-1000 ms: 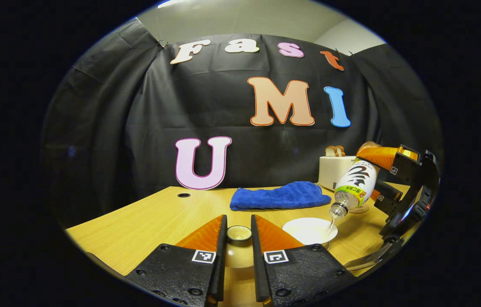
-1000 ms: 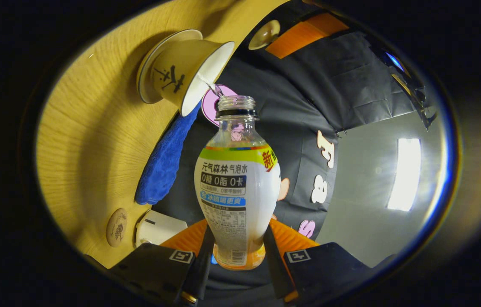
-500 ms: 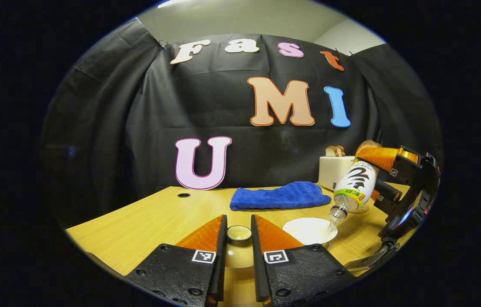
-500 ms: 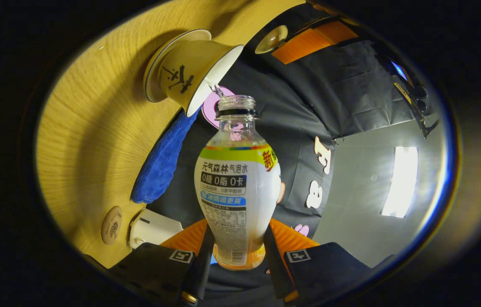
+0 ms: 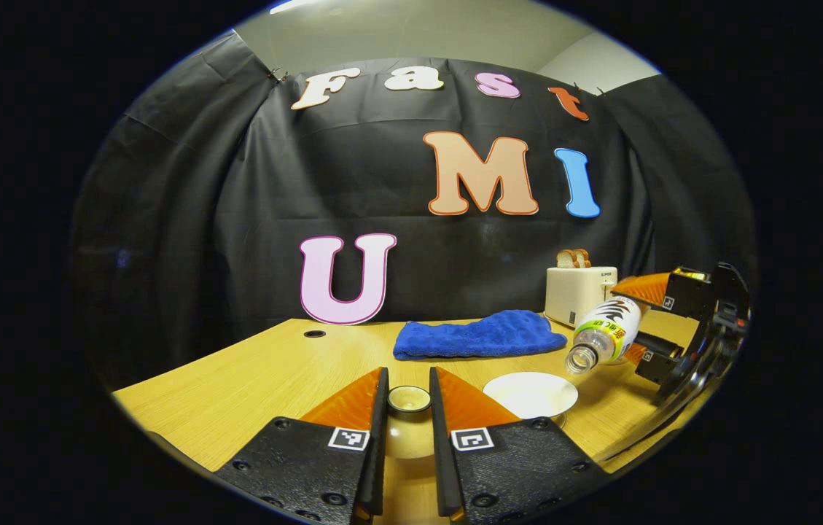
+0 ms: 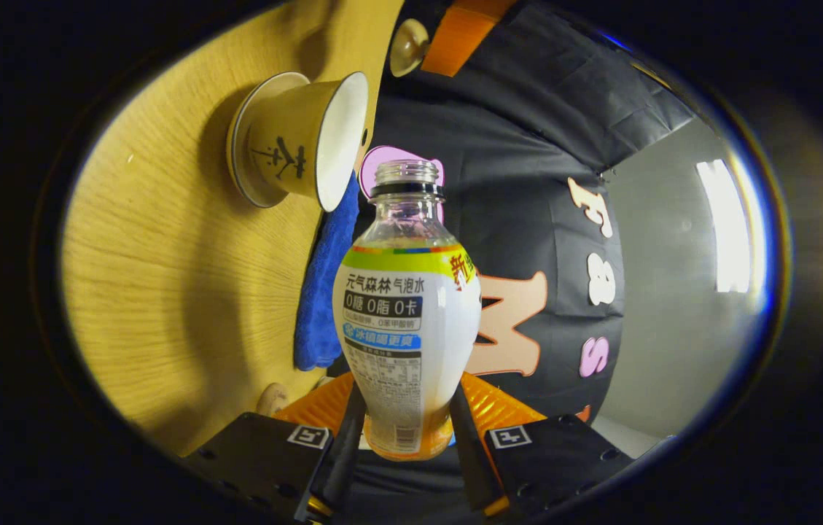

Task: Open the teacup lid with one hand, grasp the water bottle and pour water into the teacup with the other hand; after pouring, place the water bottle on the coaster and then close the teacup lid.

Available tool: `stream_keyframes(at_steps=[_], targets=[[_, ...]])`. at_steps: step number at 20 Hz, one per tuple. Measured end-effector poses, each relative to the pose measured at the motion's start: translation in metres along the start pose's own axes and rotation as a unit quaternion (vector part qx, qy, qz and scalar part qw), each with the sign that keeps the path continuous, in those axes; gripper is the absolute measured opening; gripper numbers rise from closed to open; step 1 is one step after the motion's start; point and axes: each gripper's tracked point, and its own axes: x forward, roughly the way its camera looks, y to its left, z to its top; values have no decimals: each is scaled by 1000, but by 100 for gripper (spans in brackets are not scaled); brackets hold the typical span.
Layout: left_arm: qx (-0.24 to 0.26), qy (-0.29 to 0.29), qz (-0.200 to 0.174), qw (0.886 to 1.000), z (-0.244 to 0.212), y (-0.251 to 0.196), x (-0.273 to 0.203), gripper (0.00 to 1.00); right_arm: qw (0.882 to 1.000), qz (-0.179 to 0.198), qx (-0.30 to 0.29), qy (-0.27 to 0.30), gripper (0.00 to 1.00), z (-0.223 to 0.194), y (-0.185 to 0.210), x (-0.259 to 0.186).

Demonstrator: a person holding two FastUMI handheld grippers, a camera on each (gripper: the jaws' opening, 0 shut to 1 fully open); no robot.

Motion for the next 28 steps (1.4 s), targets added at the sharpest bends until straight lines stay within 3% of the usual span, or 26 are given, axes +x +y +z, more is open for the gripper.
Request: stream_keyframes(at_steps=[3, 5, 6, 10, 12, 16, 18, 22, 25, 28], targets=[[0, 0, 0, 1000, 0, 0, 0, 26, 993, 47, 109, 20, 66, -12, -11, 12], [0, 0, 0, 1000, 1, 0, 0, 26, 976, 79, 200, 36, 65, -23, -18, 19], [0, 0, 0, 1000, 0, 0, 0, 26, 962, 94, 252, 43, 61, -26, -24, 20], [0, 0, 0, 1000, 0, 0, 0, 26, 888, 133, 437, 52, 68, -31, -45, 32], [0, 0, 0, 1000, 0, 0, 1, 26, 854, 129, 501, 50, 67, -40, -59, 36], [0, 0, 0, 1000, 0, 0, 0, 26, 775, 119, 619, 46, 67, -72, -89, 33], [0, 0, 0, 1000, 0, 0, 0, 26, 749, 106, 652, 55, 67, -92, -95, 37], [1, -1, 1, 1000, 0, 0, 1, 26, 711, 104, 691, 71, 63, -125, -76, 47], [1, 0, 1, 1000, 1, 0, 1, 26, 700, 111, 700, 91, 64, -138, -51, 58], [1, 0, 1, 1000, 0, 1, 1, 26, 679, 125, 717, 96, 64, -138, -31, 63]])
